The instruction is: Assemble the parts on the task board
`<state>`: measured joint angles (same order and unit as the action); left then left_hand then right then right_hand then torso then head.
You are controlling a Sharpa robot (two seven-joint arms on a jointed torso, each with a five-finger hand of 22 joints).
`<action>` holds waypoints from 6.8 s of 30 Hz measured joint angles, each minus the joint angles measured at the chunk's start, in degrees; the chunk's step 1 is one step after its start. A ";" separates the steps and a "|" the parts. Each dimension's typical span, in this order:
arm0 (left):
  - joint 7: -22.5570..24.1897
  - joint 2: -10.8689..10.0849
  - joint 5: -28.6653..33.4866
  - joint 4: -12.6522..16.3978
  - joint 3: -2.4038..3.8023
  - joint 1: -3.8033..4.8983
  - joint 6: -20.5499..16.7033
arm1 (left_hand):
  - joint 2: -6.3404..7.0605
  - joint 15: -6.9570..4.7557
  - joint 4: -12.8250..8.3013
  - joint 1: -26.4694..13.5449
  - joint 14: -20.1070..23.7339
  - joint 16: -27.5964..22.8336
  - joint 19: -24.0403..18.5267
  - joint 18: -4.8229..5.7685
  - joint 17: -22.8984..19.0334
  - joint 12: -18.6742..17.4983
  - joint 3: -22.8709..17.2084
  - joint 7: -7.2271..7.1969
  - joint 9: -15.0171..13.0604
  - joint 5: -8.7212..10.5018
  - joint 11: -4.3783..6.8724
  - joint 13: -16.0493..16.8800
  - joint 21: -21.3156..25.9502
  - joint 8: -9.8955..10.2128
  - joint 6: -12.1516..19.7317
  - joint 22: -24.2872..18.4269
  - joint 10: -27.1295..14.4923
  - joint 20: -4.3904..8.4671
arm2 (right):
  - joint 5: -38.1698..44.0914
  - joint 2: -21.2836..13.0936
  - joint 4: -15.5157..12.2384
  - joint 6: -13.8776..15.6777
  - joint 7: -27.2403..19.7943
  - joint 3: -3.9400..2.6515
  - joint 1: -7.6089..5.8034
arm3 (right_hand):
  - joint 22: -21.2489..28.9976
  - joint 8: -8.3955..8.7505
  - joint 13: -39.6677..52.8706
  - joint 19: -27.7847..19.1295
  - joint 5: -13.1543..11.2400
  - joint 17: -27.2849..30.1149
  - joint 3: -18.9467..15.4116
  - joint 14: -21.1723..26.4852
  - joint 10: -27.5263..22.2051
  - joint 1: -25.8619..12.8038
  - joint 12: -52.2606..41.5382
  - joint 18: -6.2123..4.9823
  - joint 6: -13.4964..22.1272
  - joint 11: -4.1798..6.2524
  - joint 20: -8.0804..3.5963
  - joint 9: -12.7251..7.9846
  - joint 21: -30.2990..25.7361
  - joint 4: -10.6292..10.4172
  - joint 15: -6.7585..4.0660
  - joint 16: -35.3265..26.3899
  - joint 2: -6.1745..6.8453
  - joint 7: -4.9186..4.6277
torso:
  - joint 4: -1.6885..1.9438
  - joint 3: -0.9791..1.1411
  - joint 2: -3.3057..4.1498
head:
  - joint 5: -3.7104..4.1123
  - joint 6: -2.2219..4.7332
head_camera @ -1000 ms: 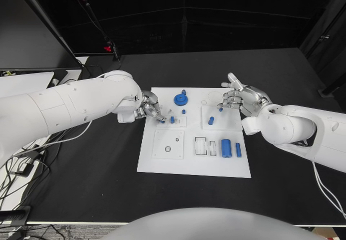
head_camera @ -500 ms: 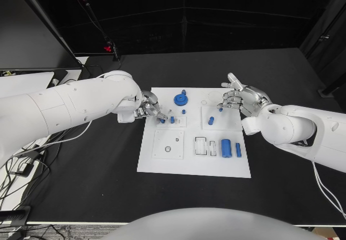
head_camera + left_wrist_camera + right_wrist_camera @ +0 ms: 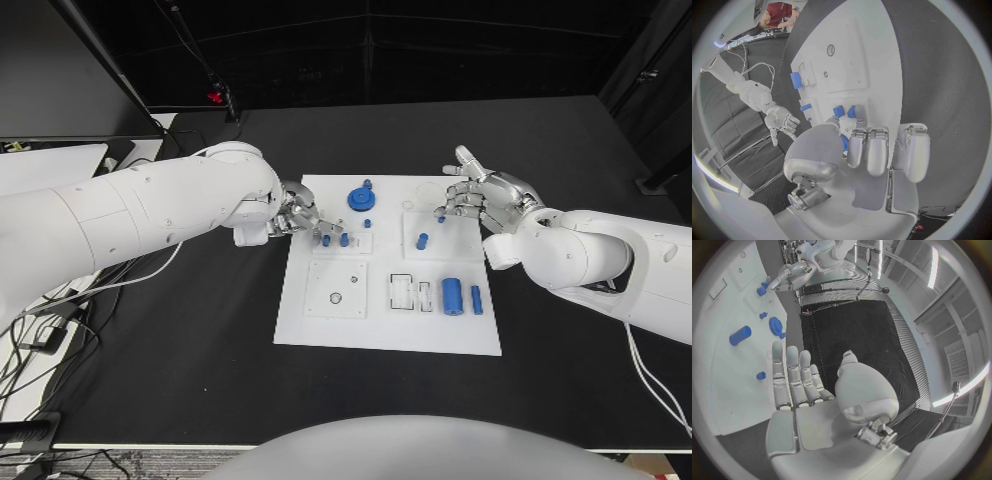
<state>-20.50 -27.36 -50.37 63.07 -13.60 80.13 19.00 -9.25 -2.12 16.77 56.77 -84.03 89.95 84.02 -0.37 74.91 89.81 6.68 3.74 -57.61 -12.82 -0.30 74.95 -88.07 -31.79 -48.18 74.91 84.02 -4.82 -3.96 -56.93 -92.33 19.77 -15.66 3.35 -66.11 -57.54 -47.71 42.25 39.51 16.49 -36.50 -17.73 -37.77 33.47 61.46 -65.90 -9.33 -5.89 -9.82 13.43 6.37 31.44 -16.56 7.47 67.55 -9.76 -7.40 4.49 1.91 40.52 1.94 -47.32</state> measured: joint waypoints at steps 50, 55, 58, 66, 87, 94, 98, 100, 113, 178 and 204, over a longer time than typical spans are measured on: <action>43.66 -0.28 -10.34 0.86 -0.03 -3.32 -41.47 | 14.11 6.08 -0.17 27.10 0.04 0.00 -0.34 -2.23 0.00 -69.02 -4.07 5.97 42.01 -4.51 -6.85 -60.96 2.35 18.84 2.84 0.03 -38.31 -5.27 | 0.00 0.43 0.45 -0.84 -3.31 0.00 0.08 | 0.04 -0.20 -0.35 0.00 -0.01 0.39 -0.15 0.21 -0.21 0.22 -0.21 0.00 0.00 -0.21 0.00 -0.22 0.00 -0.16 0.21 0.46 -0.22 0.00 | -0.09 -0.04 0.04 | 0.53 1.37; 43.99 1.08 -19.15 -0.52 -0.03 -4.10 -41.94 | 14.16 5.76 -0.17 28.38 -0.05 0.00 -0.29 -1.30 0.00 -69.41 -5.95 5.64 43.68 -3.07 -6.55 -63.18 1.30 19.92 0.98 0.03 -36.55 -5.21 | 0.00 0.61 0.30 -1.23 -5.32 0.00 0.08 | 0.03 -0.20 -0.47 0.00 -0.01 0.53 -0.15 0.41 -0.21 0.22 -0.21 -0.01 0.00 -0.21 0.00 -0.28 0.00 -0.15 0.00 0.46 -0.22 0.00 | -0.09 -0.03 0.04 | 0.80 1.94; 44.03 1.80 -24.08 -1.39 -0.04 -4.49 -42.12 | 13.71 5.67 -0.20 29.97 0.04 0.00 -0.09 -1.31 0.00 -69.66 -7.50 5.29 44.80 -1.58 -6.33 -64.69 0.35 20.63 -0.30 0.03 -34.96 -5.01 | 0.00 0.65 0.13 -1.34 -6.67 0.00 0.08 | -0.47 -0.93 -0.94 1.37 0.04 0.87 -0.15 0.33 -0.63 0.59 -0.83 -0.01 -0.09 -0.21 0.21 -0.53 1.45 -0.16 -0.04 1.61 -0.59 -0.02 | -0.09 0.00 0.04 | 0.88 2.22; 43.55 2.67 -31.39 -3.04 -0.04 -5.28 -42.15 | 12.88 5.67 -0.45 32.76 0.05 0.00 -0.09 -1.31 0.00 -71.42 -10.54 5.93 46.82 -0.24 -6.53 -67.52 1.08 22.57 -1.09 0.02 -34.98 -5.01 | 0.17 -0.05 -1.44 -0.64 -7.79 -0.07 0.02 | -8.68 -1.53 4.80 7.70 1.93 -17.90 -0.60 -21.68 9.76 0.76 -9.80 0.00 0.07 1.25 -1.45 -2.42 15.38 -0.11 -1.79 16.66 -0.75 0.06 | -0.16 -0.05 -0.02 | 0.77 2.50; 39.32 6.26 -37.64 -6.68 -0.01 -5.60 -41.08 | 13.69 5.26 -0.86 38.43 0.02 0.00 -0.20 -1.31 0.00 -72.73 -16.42 5.71 49.50 1.43 -6.53 -71.20 2.00 24.21 -1.69 0.01 -35.42 -4.69 | 3.76 0.39 -1.43 1.10 -5.96 -0.16 -3.07 | -14.33 -2.49 -1.01 6.02 1.94 -25.70 -0.60 -27.52 2.58 0.99 -6.66 -0.01 0.11 1.01 -1.10 -2.54 24.21 -0.11 -1.53 20.30 -0.99 0.10 | 0.05 -0.04 0.03 | 0.63 2.94; 38.88 6.94 -39.20 -7.53 -0.01 -6.07 -40.07 | 14.30 4.43 -0.78 39.04 0.05 -0.23 0.01 -1.32 0.00 -73.35 -16.96 5.27 49.85 1.75 -6.22 -71.29 1.42 24.53 -1.68 0.01 -35.72 -4.48 | 4.27 0.97 -0.75 1.18 -5.95 -0.14 -3.08 | -13.30 -2.49 -3.83 3.69 1.94 -21.40 -0.60 -23.45 0.59 0.99 -4.09 0.00 0.23 0.61 -0.81 -2.54 23.10 -0.11 -1.18 19.23 -0.99 -0.02 | 0.05 -0.07 0.02 | 0.61 2.90; 38.85 7.12 -40.39 -7.64 -0.01 -6.16 -39.50 | 14.58 4.43 -0.78 39.32 0.05 -0.23 -0.08 -1.32 0.00 -73.40 -16.96 5.27 49.97 1.91 -6.00 -71.29 1.42 24.53 -1.69 0.01 -35.94 -4.16 | 4.41 1.09 -0.50 1.19 -5.95 -0.14 -3.08 | -13.21 -2.70 -4.42 3.48 1.94 -19.57 -0.60 -21.97 0.59 0.99 -3.88 0.00 0.31 0.61 -0.61 -2.54 23.10 -0.11 -1.16 18.87 -0.99 -0.10 | 0.04 -0.06 -0.01 | 0.52 2.83; 38.86 7.20 -41.10 -7.67 -0.01 -6.22 -39.23 | 14.58 4.43 -0.78 39.32 0.05 -0.23 0.01 -1.32 0.00 -73.40 -16.96 4.97 50.01 2.11 -6.00 -71.29 1.42 24.53 -1.98 0.01 -35.94 -4.07 | 4.46 1.17 -0.41 1.19 -5.96 -0.14 -3.08 | -13.15 -2.70 -4.58 3.48 1.94 -18.84 -0.60 -21.47 0.39 0.99 -3.88 0.00 0.30 0.81 -0.61 -2.54 23.10 -0.11 -1.03 18.81 -0.99 -0.10 | 0.03 -0.05 -0.01 | 0.46 2.81; 39.46 8.40 -47.19 -8.53 -0.02 -6.55 -38.54 | 14.97 3.74 -0.64 39.39 -0.07 -0.23 0.00 -1.34 0.00 -73.40 -17.94 4.37 50.24 2.64 -5.39 -71.29 0.47 24.53 -3.03 0.00 -35.32 -3.66 | 4.60 1.36 -0.20 1.16 -5.97 -0.12 -3.08 | -13.08 -2.69 -4.81 3.48 1.94 -18.00 -0.60 -20.77 0.19 0.98 -3.67 0.00 0.31 0.61 -0.61 -2.53 23.10 -0.11 -1.13 18.59 -0.98 -0.10 | -0.04 -0.03 -0.01 | 0.37 2.57; 38.39 10.75 -53.46 -11.31 0.18 -6.52 -38.09 | 14.04 2.79 -0.57 40.84 0.05 -0.23 0.00 -0.47 0.00 -73.89 -25.45 3.12 50.36 6.81 -3.88 -71.35 -1.19 23.09 -12.06 0.00 -24.34 -2.85 | 4.57 1.45 0.06 0.94 -5.64 -0.10 -3.07 | -12.95 -2.66 -5.16 3.07 1.94 -17.52 -0.59 -20.37 0.20 0.98 -3.67 0.00 0.30 0.61 -0.61 -2.52 23.11 -0.11 -1.14 18.32 -0.98 -0.10 | 0.01 0.01 0.02 | 0.67 1.96; 39.76 6.46 -52.43 -6.42 0.08 -4.28 -47.29 | 13.85 2.80 -0.23 39.32 0.06 -0.23 0.00 -0.47 0.00 -75.50 -25.73 2.82 50.34 7.09 -3.99 -71.44 -1.53 23.55 -12.60 0.00 -23.82 -2.85 | 4.55 1.46 0.55 0.93 -5.03 -0.09 -3.06 | -12.89 -2.66 -5.35 3.07 1.94 -17.18 -0.59 -20.16 0.20 1.21 -3.67 0.00 0.30 0.61 -0.61 -2.52 22.89 -0.11 -0.92 18.33 -1.21 -0.10 | 0.13 0.06 -0.05 | 0.40 2.27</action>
<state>19.26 -20.90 -102.80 56.65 -13.52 75.85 -28.29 4.60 0.68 16.54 96.09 -83.97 89.72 84.02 -0.85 74.90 14.31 -19.06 6.56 -7.27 -5.74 -4.29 3.51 -89.60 -8.25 -60.79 74.91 60.20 -7.67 0.60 -55.47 -91.77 20.70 -20.69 3.26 -69.16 -70.43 -50.37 36.90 42.58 18.43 -53.68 -18.32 -57.94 33.68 62.66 -69.57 -9.33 -5.58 -9.21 12.82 3.85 54.34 -16.67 6.54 85.87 -10.97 -7.50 4.61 1.97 40.47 2.35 -45.05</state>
